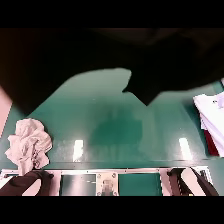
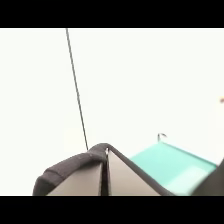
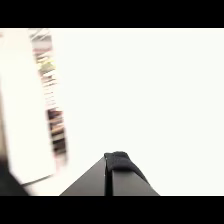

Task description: Fold the shirts.

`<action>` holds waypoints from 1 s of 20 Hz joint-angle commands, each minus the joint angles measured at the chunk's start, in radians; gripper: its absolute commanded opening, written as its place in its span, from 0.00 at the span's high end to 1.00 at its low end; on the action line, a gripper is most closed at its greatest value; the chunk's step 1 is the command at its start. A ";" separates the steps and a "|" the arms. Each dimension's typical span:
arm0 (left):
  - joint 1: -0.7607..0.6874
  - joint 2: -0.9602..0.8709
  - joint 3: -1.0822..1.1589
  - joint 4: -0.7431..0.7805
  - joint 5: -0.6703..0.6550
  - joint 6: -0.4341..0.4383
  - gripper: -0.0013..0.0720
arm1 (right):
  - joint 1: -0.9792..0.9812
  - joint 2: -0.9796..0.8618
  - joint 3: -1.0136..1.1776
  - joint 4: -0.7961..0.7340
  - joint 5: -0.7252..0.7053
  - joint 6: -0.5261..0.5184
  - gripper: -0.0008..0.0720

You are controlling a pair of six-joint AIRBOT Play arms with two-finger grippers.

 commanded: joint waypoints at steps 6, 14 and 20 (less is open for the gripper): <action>0.001 -0.024 -0.118 0.161 -0.199 -0.169 0.95 | -0.085 -0.016 0.031 -0.308 -0.052 0.130 0.96; 0.001 -0.445 -0.669 -0.021 0.008 -0.050 0.95 | 0.343 -0.328 -0.544 -0.603 -0.265 -0.034 0.96; 0.001 -0.906 -0.562 -0.336 0.272 0.129 0.95 | 0.404 -0.892 -0.361 -0.542 -0.305 -0.047 0.96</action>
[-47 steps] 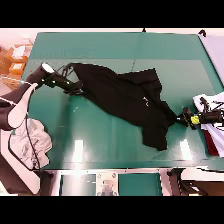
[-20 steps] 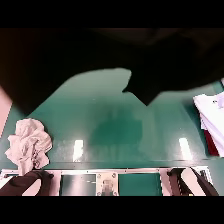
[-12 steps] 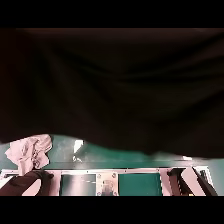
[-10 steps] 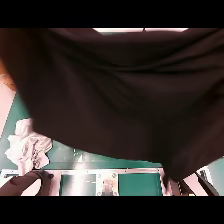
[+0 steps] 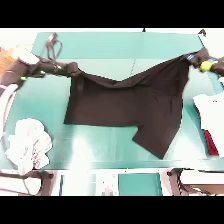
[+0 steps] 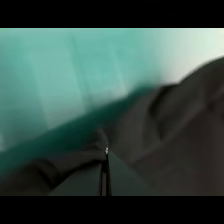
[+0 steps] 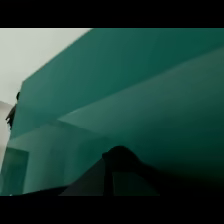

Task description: Fold the shirts.

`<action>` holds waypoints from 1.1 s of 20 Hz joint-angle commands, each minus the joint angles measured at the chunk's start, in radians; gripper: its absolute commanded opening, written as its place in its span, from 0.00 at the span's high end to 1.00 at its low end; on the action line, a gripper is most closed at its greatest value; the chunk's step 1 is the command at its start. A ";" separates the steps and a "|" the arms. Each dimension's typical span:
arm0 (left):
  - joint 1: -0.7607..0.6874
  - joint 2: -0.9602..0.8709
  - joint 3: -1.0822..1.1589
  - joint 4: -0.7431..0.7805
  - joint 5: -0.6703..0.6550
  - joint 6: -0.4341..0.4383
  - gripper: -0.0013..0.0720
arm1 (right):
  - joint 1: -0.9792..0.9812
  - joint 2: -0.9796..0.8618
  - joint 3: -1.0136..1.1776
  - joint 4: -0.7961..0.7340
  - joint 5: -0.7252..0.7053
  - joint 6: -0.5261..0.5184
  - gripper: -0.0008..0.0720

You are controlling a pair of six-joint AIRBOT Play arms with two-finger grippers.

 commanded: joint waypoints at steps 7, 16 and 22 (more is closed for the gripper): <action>0.097 -0.232 0.259 -0.096 -0.079 0.088 0.03 | -0.051 -0.390 0.266 0.019 0.158 0.083 0.70; 0.424 -0.230 0.171 0.161 -0.761 -0.136 0.17 | -0.303 -0.108 -0.036 -0.283 0.444 0.143 0.70; 0.415 -0.224 -0.188 0.152 -0.695 -0.069 0.17 | -0.460 0.084 -0.281 -0.416 0.373 0.143 0.69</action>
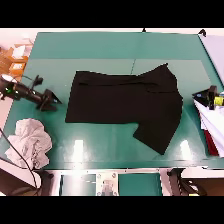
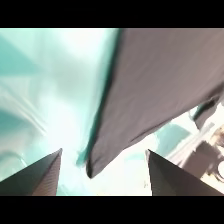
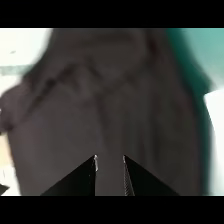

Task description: Fold the shirts.

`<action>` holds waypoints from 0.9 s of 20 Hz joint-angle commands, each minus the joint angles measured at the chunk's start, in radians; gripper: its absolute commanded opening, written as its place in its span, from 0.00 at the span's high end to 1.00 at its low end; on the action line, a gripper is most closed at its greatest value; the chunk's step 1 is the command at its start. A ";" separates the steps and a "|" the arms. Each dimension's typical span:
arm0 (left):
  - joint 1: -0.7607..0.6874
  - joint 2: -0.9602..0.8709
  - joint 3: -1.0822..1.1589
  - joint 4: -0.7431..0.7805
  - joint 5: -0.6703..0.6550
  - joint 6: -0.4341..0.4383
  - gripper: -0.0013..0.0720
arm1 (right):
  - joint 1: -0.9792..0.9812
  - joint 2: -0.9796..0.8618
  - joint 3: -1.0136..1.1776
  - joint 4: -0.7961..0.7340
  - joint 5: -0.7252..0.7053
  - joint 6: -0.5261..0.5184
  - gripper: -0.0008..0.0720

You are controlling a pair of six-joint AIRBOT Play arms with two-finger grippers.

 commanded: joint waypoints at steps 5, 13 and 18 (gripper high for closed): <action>-0.150 0.002 -0.137 0.006 0.101 0.005 0.17 | -0.096 0.083 -0.127 -0.113 -0.023 0.002 0.68; -0.244 0.002 -0.137 0.011 0.092 0.008 0.95 | -0.092 0.054 -0.165 -0.197 -0.064 0.014 0.49; -0.244 0.002 -0.137 0.010 0.134 -0.003 0.95 | -0.075 -0.061 -0.233 -0.197 -0.073 0.001 0.49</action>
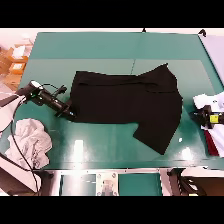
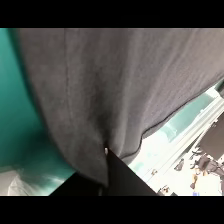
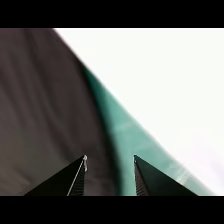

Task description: Fold the shirts.

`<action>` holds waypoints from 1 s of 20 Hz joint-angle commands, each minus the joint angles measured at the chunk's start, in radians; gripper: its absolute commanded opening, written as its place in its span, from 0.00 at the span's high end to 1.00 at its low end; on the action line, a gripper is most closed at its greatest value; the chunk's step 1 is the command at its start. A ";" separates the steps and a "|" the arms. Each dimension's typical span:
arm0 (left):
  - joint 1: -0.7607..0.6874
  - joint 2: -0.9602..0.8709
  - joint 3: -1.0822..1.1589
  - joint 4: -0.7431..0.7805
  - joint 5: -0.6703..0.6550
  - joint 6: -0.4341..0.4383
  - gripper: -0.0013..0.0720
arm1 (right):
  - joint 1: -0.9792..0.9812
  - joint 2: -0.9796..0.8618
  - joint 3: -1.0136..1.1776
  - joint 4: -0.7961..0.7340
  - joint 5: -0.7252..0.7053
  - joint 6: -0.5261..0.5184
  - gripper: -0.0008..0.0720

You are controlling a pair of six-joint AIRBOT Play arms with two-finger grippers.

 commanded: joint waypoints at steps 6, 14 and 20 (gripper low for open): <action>-0.002 0.000 0.000 0.000 0.058 -0.021 0.95 | 0.151 -0.133 -0.041 -0.003 -0.038 -0.035 0.49; -0.002 0.000 0.000 0.000 0.061 -0.010 0.95 | 0.169 -0.134 -0.034 -0.052 0.023 -0.040 0.63; -0.002 0.129 0.026 -0.001 0.046 0.008 0.95 | 0.171 -0.018 0.056 0.060 0.103 -0.035 0.96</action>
